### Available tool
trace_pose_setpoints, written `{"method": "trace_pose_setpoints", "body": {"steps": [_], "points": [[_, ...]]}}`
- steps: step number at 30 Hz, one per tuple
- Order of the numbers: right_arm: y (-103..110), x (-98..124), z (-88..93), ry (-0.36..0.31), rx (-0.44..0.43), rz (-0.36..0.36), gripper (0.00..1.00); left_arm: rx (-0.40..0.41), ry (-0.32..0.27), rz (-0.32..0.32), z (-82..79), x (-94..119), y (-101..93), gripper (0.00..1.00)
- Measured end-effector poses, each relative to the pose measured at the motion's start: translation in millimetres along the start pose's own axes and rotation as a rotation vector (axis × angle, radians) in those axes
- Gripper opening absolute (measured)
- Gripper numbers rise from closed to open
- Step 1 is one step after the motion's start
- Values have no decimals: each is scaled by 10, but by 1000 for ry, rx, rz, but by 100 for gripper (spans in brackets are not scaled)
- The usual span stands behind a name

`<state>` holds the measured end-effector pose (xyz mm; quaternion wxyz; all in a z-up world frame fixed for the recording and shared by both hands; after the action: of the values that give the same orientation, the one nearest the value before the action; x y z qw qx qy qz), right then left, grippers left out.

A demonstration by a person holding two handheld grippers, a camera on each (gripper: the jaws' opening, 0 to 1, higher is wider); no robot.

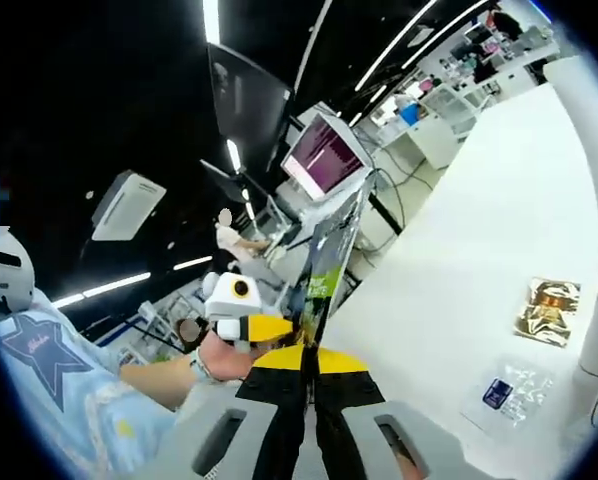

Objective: Arrange the skincare products in the storage area until every visible bottle or jar stands upright without overlapping.

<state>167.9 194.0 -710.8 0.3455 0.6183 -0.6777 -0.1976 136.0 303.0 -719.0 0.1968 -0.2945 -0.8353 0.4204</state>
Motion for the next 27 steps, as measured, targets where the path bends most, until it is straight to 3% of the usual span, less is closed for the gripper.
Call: {"method": "trace_pose_setpoints", "body": {"steps": [3, 9, 16, 24, 27], "points": [[-66, 3, 3, -3, -11, 40, 0, 10, 27, 2, -21, -46, 59, 0], [-151, -5, -35, -14, 59, 145, 0, 15, 55, 7, -78, -146, 162, 0], [-398, -84, 6, 29, 65, 293, 0, 23, 110, -57, -87, -292, 408, 0], [-764, -269, 99, 127, 129, 502, 0, -5, 191, -250, -46, -375, 788, 0], [-874, -375, 151, 162, 206, 561, 0, -54, 225, -343, -29, -408, 951, 0]]}}
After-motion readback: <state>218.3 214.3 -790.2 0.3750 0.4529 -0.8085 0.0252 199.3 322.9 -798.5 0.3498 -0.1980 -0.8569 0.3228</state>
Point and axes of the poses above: the point that each gripper's makers call its tool centre point, and the gripper's own axes: x roughly backward along the fingers, y roughly to its left, z roughly out of its underside, the point moved 3 cm from there along x, roughly backward along the fingers, and after that the axes turned 2 degrees about z, right-handed, at the moved point
